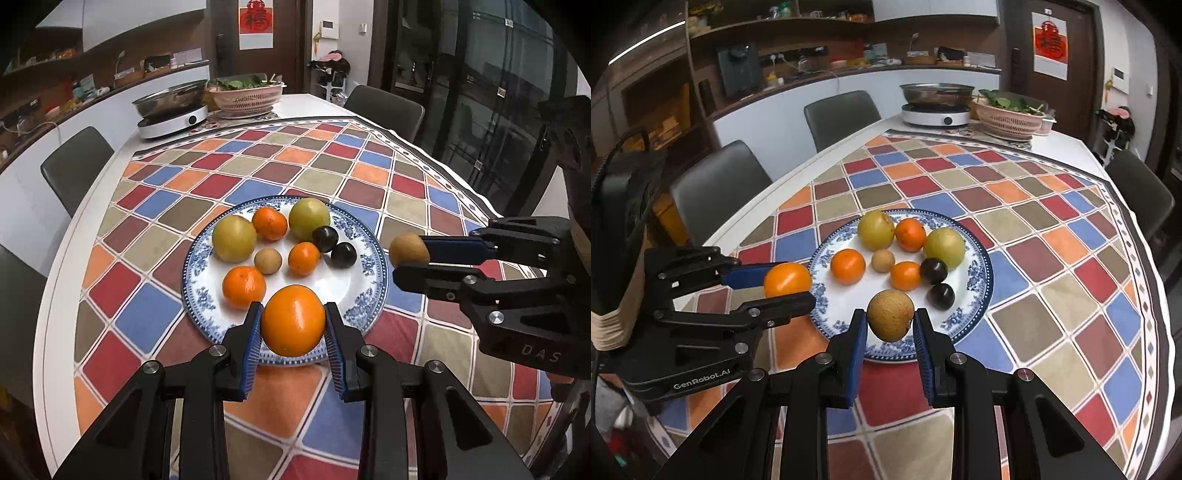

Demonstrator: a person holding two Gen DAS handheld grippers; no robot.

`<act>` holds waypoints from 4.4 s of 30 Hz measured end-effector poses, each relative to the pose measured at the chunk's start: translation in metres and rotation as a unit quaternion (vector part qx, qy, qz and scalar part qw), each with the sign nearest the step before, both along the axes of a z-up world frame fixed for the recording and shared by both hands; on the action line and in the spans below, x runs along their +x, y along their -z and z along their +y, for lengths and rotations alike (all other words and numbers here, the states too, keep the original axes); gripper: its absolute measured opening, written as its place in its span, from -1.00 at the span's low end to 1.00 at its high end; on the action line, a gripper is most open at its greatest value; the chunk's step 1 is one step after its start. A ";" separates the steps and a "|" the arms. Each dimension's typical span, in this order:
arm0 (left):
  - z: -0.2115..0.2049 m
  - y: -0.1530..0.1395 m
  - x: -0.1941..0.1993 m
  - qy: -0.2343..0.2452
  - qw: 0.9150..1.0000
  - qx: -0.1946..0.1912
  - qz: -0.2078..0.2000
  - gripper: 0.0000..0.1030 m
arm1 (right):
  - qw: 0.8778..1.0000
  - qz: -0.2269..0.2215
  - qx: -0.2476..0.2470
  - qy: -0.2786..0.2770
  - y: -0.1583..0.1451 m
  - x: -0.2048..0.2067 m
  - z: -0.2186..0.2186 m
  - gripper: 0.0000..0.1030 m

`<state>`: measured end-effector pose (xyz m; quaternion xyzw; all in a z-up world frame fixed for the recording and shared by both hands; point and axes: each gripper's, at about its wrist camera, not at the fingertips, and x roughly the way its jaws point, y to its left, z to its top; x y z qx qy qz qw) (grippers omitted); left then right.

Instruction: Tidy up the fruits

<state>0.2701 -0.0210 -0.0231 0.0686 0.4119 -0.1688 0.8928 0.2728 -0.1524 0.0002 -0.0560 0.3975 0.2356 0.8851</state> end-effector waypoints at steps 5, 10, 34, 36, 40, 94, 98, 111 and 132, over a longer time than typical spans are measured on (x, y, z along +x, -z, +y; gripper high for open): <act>-0.003 0.009 0.012 0.003 1.000 -0.002 0.001 -0.37 | 1.000 0.021 0.000 -0.017 0.014 0.019 -0.001 -0.48; -0.002 0.019 0.025 0.000 1.000 -0.011 0.010 -0.37 | 0.999 0.039 -0.003 -0.019 0.029 0.034 -0.002 -0.48; 0.001 0.028 0.035 -0.012 1.000 0.020 0.006 -0.10 | 0.999 0.046 -0.008 -0.011 0.047 0.057 -0.002 -0.11; 0.002 0.023 0.030 -0.021 1.000 0.024 0.000 -0.10 | 0.999 0.038 -0.014 -0.005 0.043 0.051 -0.004 -0.11; 0.004 0.010 0.017 -0.032 0.999 0.015 -0.011 -0.10 | 1.000 0.019 -0.018 0.006 0.031 0.036 -0.007 -0.11; -0.002 -0.061 -0.184 -0.121 0.986 -0.004 -0.116 0.69 | 0.994 -0.069 0.021 0.079 -0.032 -0.166 -0.045 -0.03; -0.003 -0.062 -0.188 -0.123 0.985 0.000 -0.120 0.69 | 0.994 -0.068 0.022 0.079 -0.033 -0.169 -0.045 -0.03; -0.001 -0.064 -0.189 -0.126 0.985 -0.003 -0.120 0.69 | 0.994 -0.069 0.021 0.079 -0.032 -0.170 -0.046 -0.03; 0.002 -0.062 -0.189 -0.130 0.983 -0.005 -0.128 0.89 | 0.994 -0.068 0.021 0.079 -0.032 -0.172 -0.046 -0.03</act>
